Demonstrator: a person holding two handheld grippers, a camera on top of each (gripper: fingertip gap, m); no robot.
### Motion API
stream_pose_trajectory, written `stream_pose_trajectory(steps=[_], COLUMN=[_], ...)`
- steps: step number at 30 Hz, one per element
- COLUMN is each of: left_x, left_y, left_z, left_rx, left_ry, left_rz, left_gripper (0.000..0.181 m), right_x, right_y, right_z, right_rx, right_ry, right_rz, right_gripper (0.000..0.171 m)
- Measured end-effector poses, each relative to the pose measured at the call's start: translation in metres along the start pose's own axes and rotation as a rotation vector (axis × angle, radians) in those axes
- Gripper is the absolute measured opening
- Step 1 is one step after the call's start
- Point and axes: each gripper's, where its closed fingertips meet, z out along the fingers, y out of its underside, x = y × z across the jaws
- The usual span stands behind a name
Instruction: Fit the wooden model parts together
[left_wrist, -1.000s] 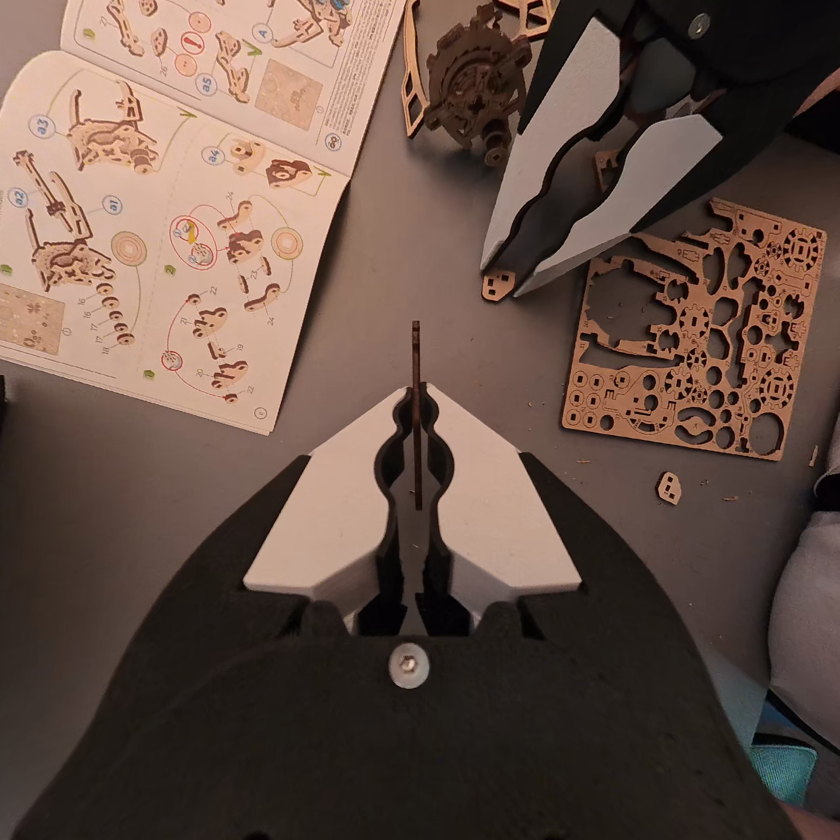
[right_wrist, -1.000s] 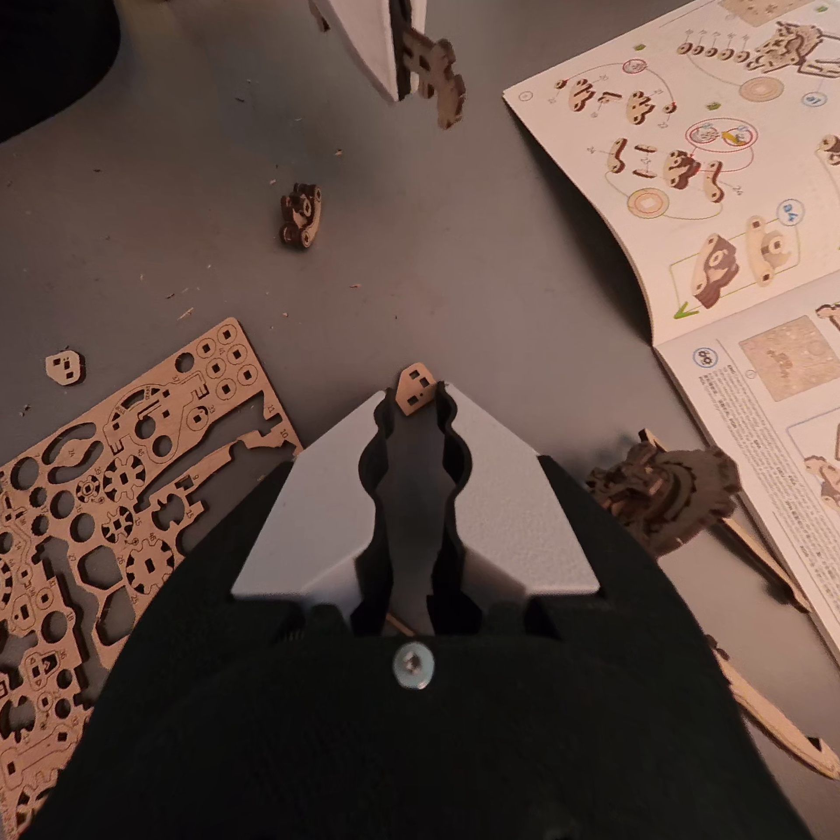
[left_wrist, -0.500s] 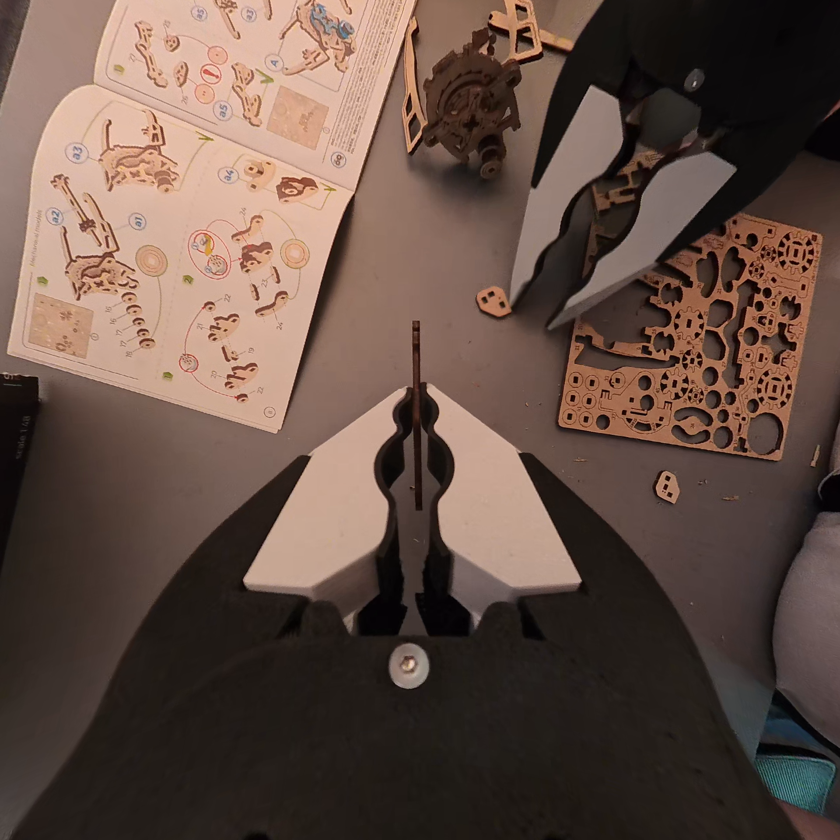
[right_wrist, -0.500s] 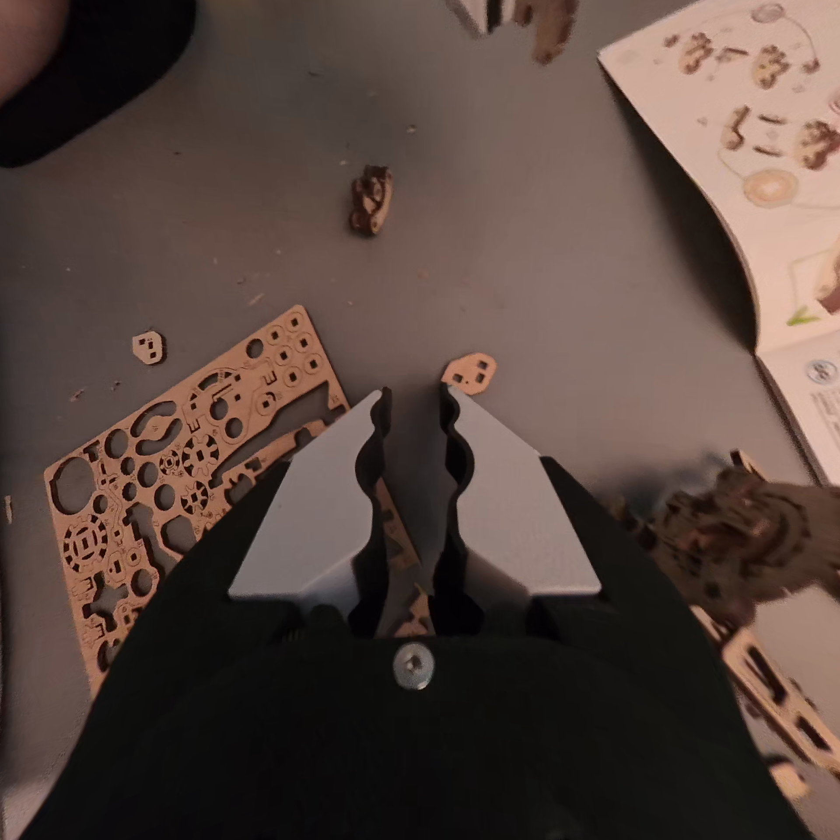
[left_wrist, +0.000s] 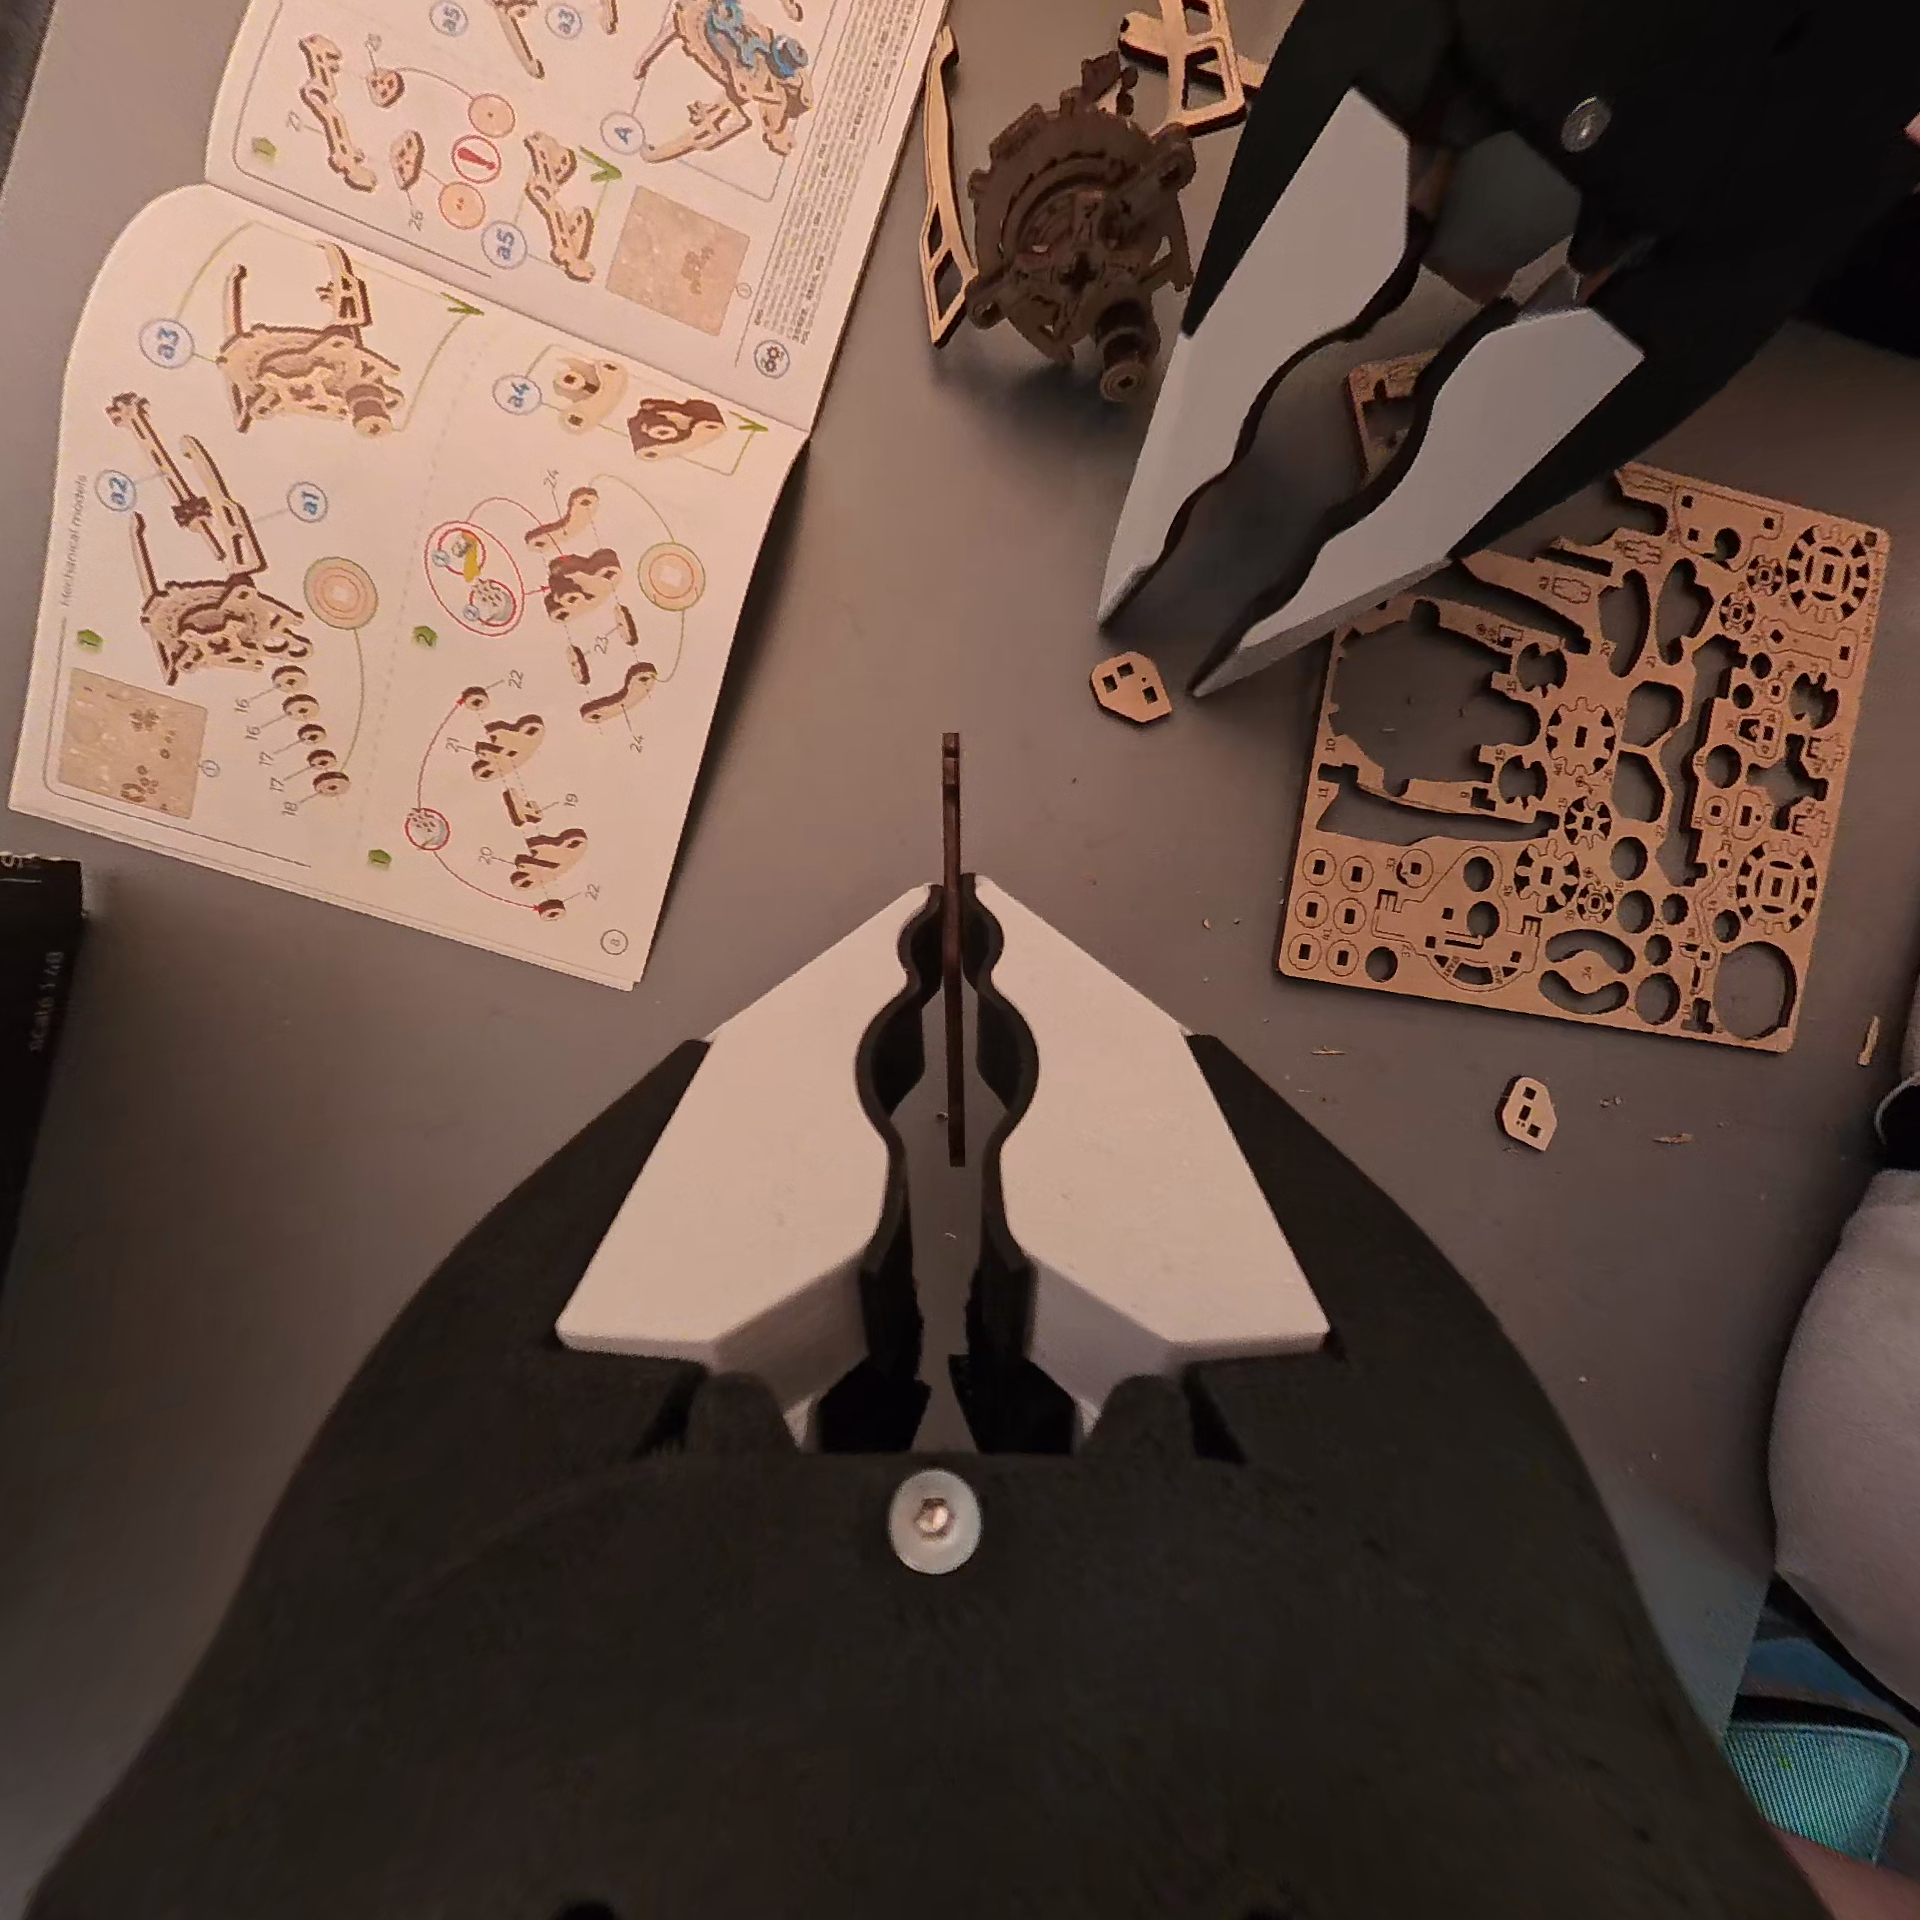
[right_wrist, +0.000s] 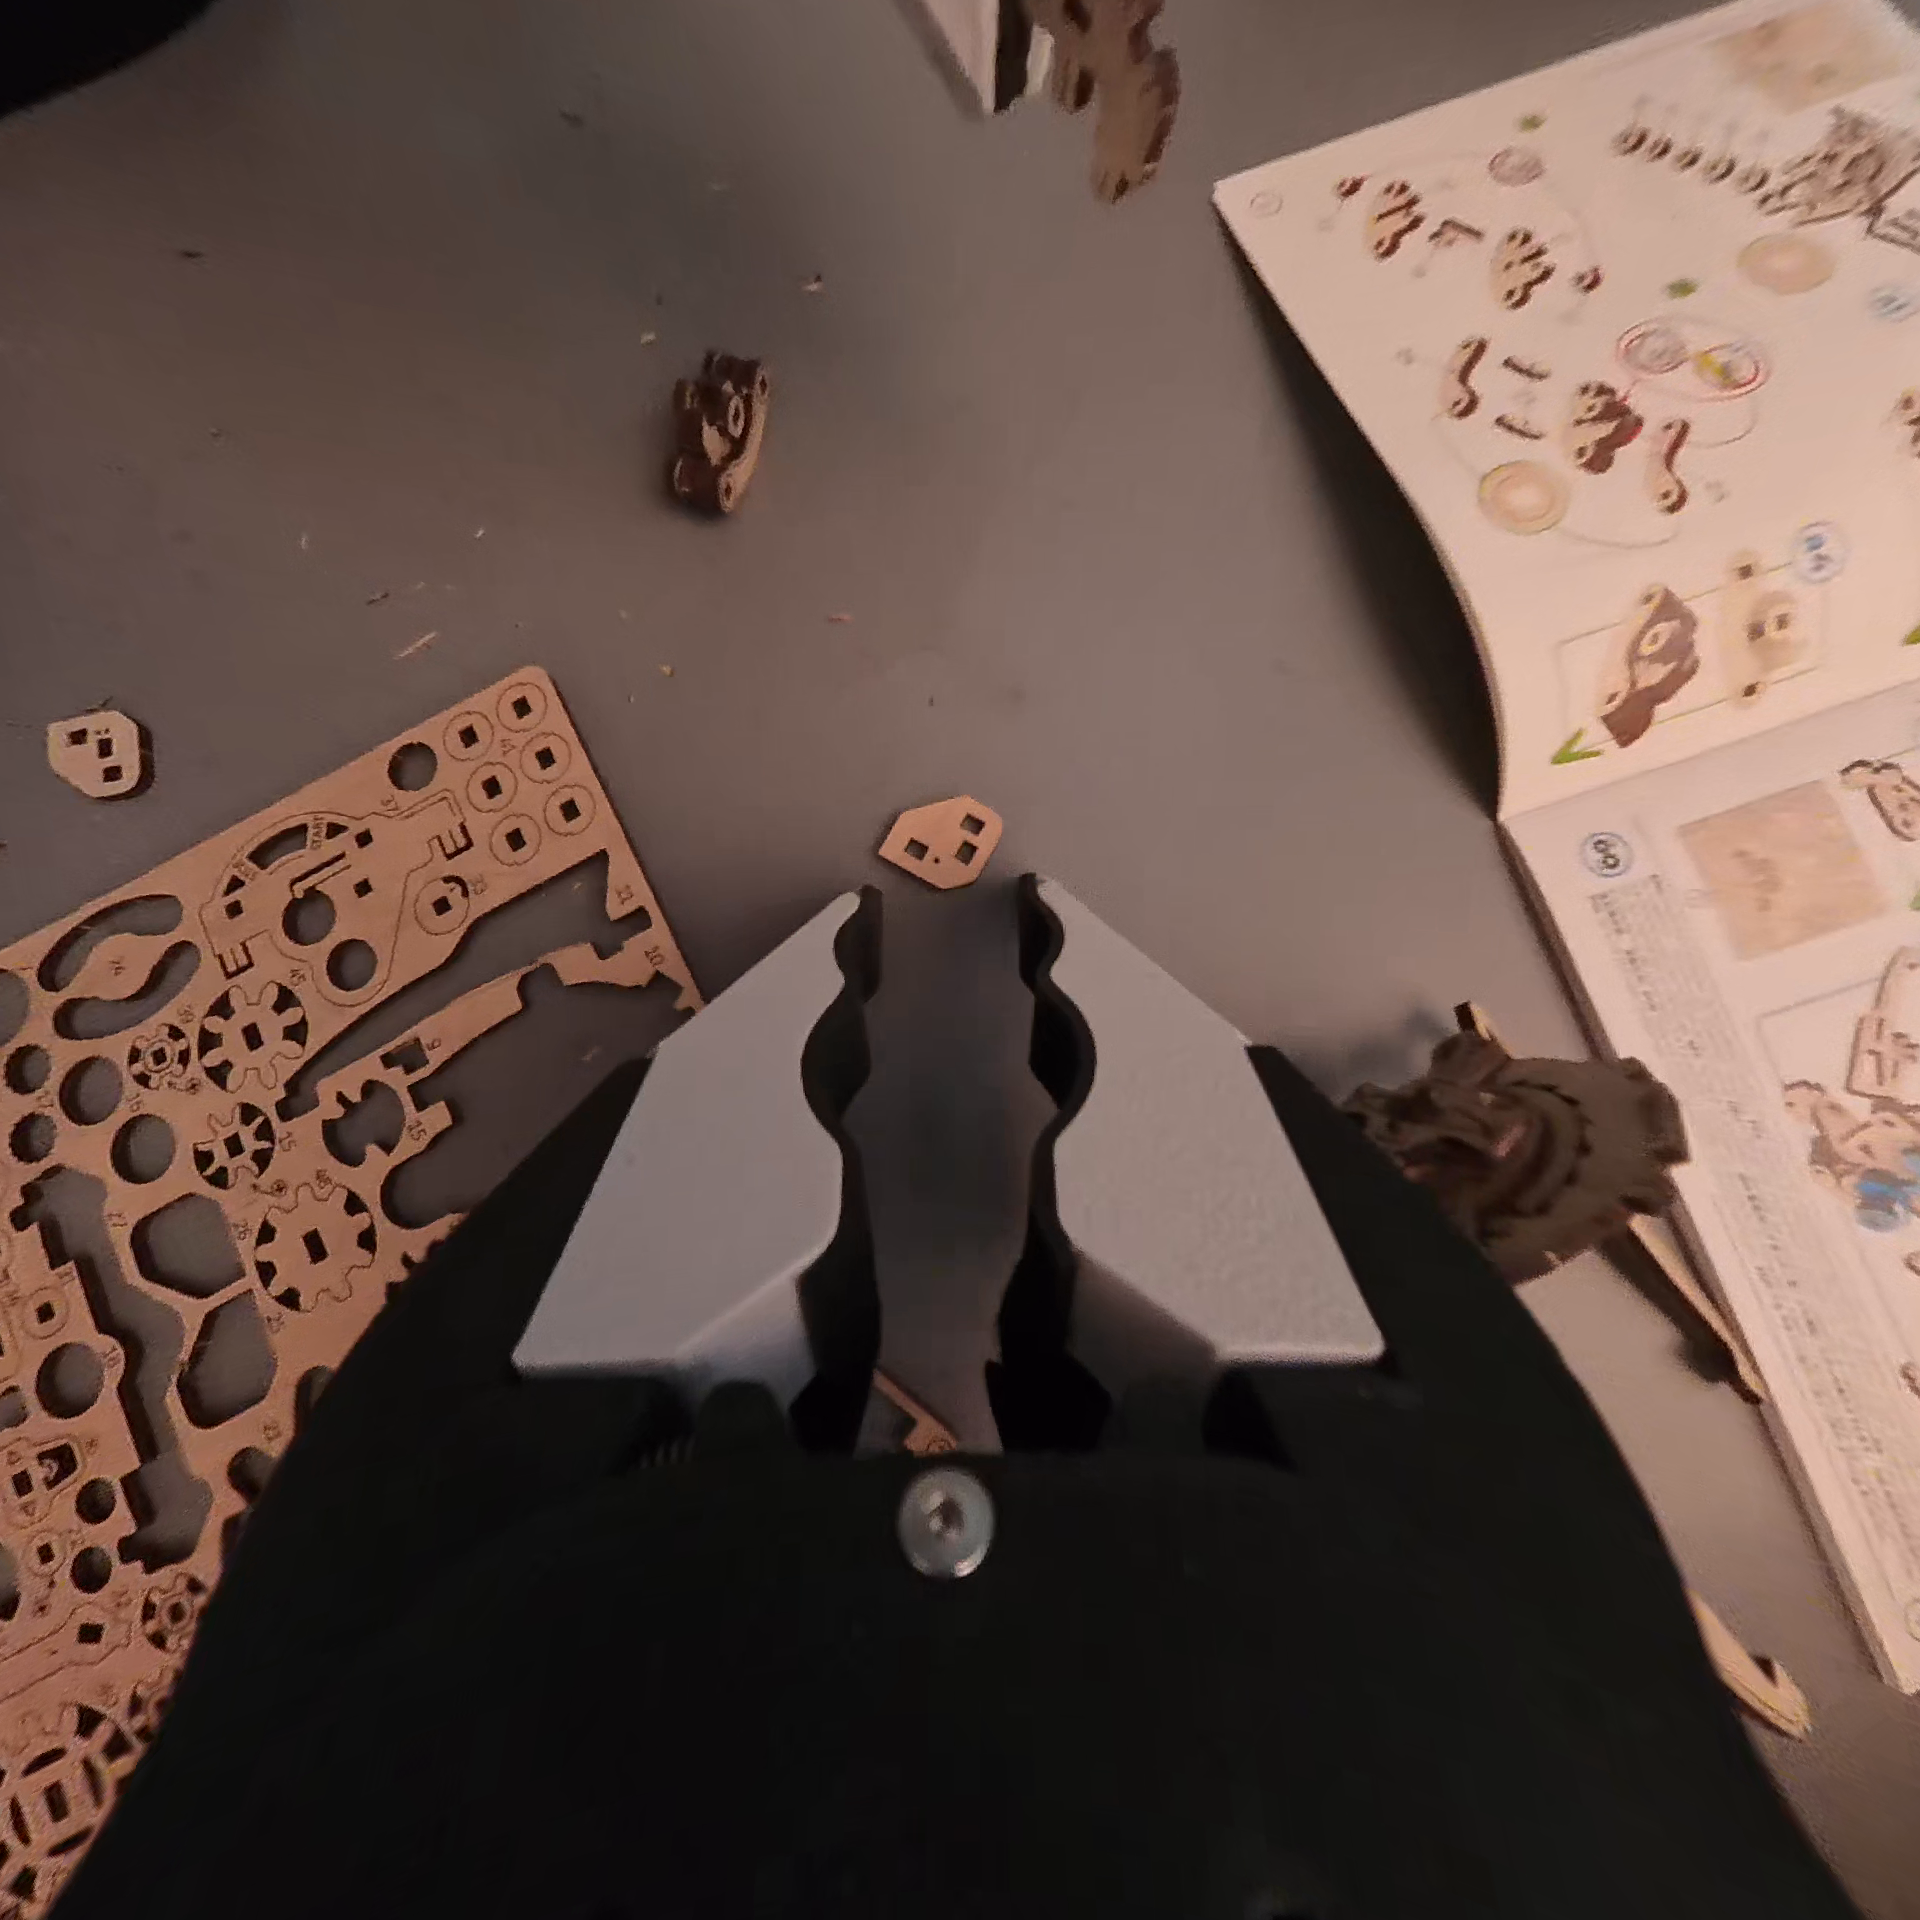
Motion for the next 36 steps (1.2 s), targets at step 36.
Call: stream_pose_trajectory(steps=[36], left_x=[0.003], left_y=[-0.003], left_z=[-0.006], left_rx=[0.011], left_ry=[-0.019], left_rz=[0.019], left_gripper=[0.000], right_x=[-0.046], right_y=[-0.006], right_z=[0.004], right_rx=[0.025], right_ry=[-0.242], right_rz=[-0.066], right_gripper=[0.021])
